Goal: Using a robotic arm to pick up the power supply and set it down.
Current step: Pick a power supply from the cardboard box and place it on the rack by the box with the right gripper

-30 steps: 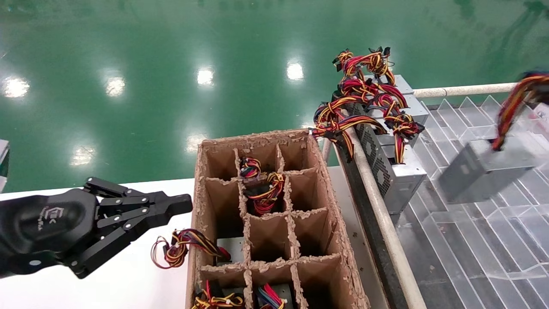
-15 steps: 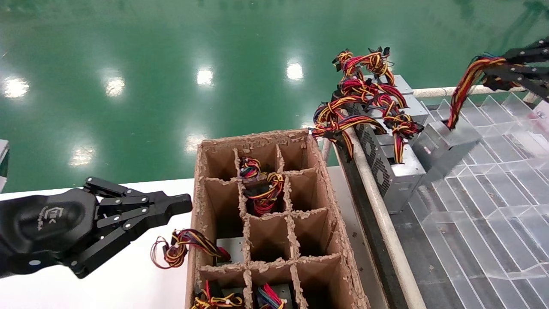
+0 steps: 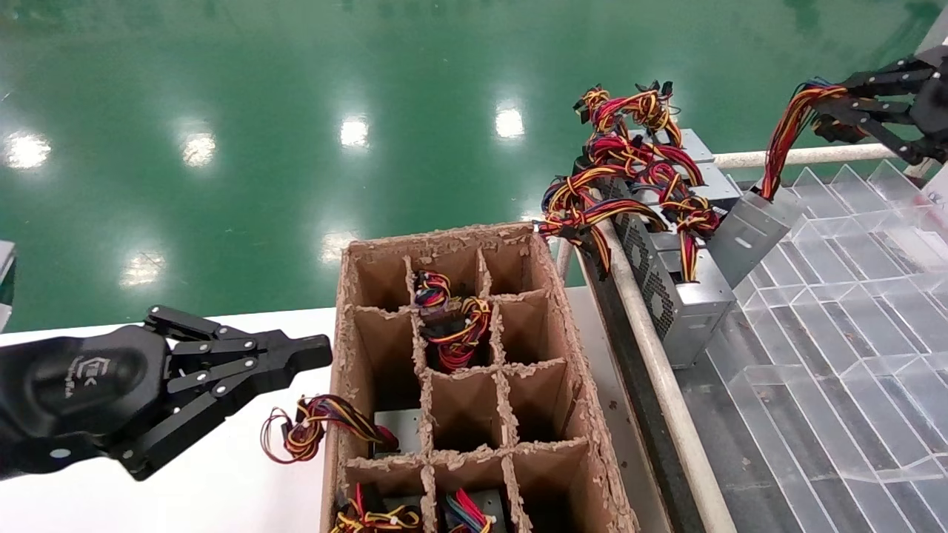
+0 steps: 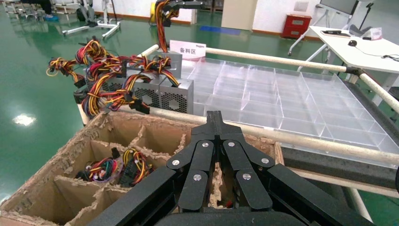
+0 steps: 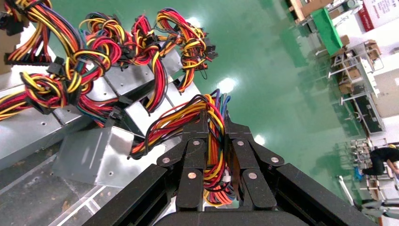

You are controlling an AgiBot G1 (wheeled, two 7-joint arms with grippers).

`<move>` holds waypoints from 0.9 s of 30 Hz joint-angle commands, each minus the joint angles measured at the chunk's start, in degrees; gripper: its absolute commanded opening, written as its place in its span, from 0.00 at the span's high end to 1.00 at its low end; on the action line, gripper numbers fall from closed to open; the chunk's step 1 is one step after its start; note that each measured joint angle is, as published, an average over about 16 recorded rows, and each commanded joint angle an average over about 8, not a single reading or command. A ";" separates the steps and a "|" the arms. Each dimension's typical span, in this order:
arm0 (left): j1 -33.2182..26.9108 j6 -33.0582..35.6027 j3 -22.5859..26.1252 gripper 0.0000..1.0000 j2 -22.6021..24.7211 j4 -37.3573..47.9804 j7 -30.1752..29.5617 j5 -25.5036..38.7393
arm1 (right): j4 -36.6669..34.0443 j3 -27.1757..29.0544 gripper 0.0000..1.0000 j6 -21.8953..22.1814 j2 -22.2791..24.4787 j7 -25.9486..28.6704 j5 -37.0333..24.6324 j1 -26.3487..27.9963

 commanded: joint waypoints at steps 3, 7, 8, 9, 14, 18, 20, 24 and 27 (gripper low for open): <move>0.00 0.00 0.00 1.00 0.00 0.00 0.00 0.00 | -1.39 0.07 1.00 -0.08 -0.49 -1.07 0.34 0.33; 0.00 0.00 0.00 1.00 0.00 0.00 0.00 0.00 | -2.04 -0.09 1.00 -2.68 -0.92 -2.64 1.75 0.74; 0.00 0.00 0.00 1.00 0.00 0.00 0.00 0.00 | -2.18 -0.17 1.00 -3.35 -1.13 -3.04 2.08 0.84; 0.00 0.00 0.00 1.00 0.00 0.00 0.00 0.00 | -2.32 -0.27 1.00 -3.92 -1.39 -3.41 2.34 0.93; 0.00 0.00 0.00 1.00 0.00 0.00 0.00 0.00 | -2.81 -0.76 1.00 -5.48 -3.11 -4.75 3.10 1.24; 0.00 0.00 0.00 1.00 0.00 0.00 0.00 0.00 | -3.06 -0.85 1.00 -6.23 -3.71 -5.16 3.60 1.45; 0.00 0.00 0.00 1.00 0.00 0.00 0.00 0.00 | -3.13 -0.81 1.00 -6.49 -3.58 -5.12 3.73 1.52; 0.00 0.00 0.00 1.00 0.00 0.00 0.00 0.00 | -2.60 -0.73 1.00 -6.04 -2.49 -4.46 2.99 1.66; 0.00 0.00 0.00 1.00 0.00 0.00 0.00 0.00 | -1.54 -0.49 1.00 -5.33 -1.02 -3.40 2.14 1.90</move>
